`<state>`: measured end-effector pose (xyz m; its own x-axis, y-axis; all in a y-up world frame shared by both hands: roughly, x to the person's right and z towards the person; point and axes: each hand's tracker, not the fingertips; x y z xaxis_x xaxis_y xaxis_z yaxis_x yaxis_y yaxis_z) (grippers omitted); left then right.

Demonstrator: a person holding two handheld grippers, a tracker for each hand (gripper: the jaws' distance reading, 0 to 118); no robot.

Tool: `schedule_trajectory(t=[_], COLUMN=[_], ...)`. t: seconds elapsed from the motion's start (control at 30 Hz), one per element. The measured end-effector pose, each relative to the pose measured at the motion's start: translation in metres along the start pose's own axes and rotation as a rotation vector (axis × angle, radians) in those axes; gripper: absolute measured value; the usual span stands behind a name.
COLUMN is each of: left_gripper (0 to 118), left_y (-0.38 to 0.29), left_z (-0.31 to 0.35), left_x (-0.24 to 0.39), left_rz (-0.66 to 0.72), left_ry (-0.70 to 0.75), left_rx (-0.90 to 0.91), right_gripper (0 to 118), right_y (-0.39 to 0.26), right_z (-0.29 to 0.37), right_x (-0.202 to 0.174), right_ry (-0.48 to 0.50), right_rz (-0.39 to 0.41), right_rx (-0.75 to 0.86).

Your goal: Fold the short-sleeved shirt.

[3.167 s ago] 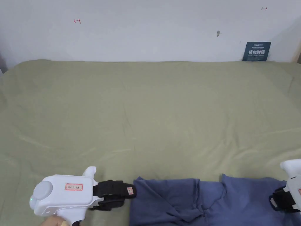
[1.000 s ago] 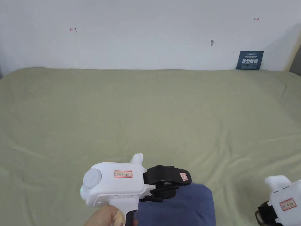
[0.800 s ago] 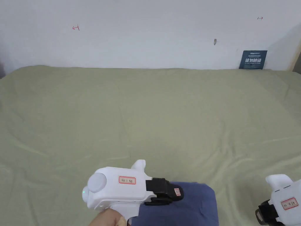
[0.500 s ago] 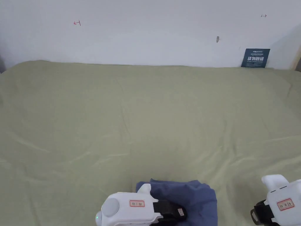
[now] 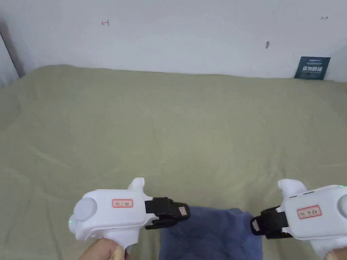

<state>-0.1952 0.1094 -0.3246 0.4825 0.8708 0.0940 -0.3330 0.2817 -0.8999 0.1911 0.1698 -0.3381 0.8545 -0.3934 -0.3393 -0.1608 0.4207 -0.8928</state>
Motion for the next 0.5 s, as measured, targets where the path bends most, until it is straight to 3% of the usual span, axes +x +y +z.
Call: schedule_trajectory(t=[0.17, 0.3, 0.33, 0.37, 0.4, 0.47, 0.5], left_gripper=[0, 0, 0, 0, 0, 2, 14], left_y=[0.006, -0.001, -0.002, -0.003, -0.004, -0.003, -0.001], left_z=[0.048, 0.062, 0.063, 0.063, 0.062, 0.054, 0.048], left_x=[-0.026, -0.047, -0.052, -0.054, -0.057, -0.06, -0.062], left_rz=[0.009, 0.07, 0.081, 0.094, 0.099, 0.1, 0.086], left_ry=[0.153, 0.163, 0.157, 0.156, 0.147, 0.101, 0.085], left_rx=[0.039, 0.037, 0.022, 0.014, 0.003, -0.056, -0.08], right_gripper=[0, 0, 0, 0, 0, 0, 0], right_y=[0.011, -0.004, -0.012, -0.017, -0.025, -0.032, -0.032], right_z=[-0.07, -0.112, -0.109, -0.104, -0.097, -0.091, -0.088], right_x=[-0.017, 0.013, 0.033, 0.048, 0.059, 0.067, 0.068], right_ry=[0.098, 0.009, 0.166, 0.251, 0.25, 0.225, 0.219], right_rz=[-0.043, -0.106, -0.179, -0.259, -0.319, -0.252, -0.245], right_rx=[-0.114, -0.222, -0.151, -0.112, -0.11, -0.106, -0.1])
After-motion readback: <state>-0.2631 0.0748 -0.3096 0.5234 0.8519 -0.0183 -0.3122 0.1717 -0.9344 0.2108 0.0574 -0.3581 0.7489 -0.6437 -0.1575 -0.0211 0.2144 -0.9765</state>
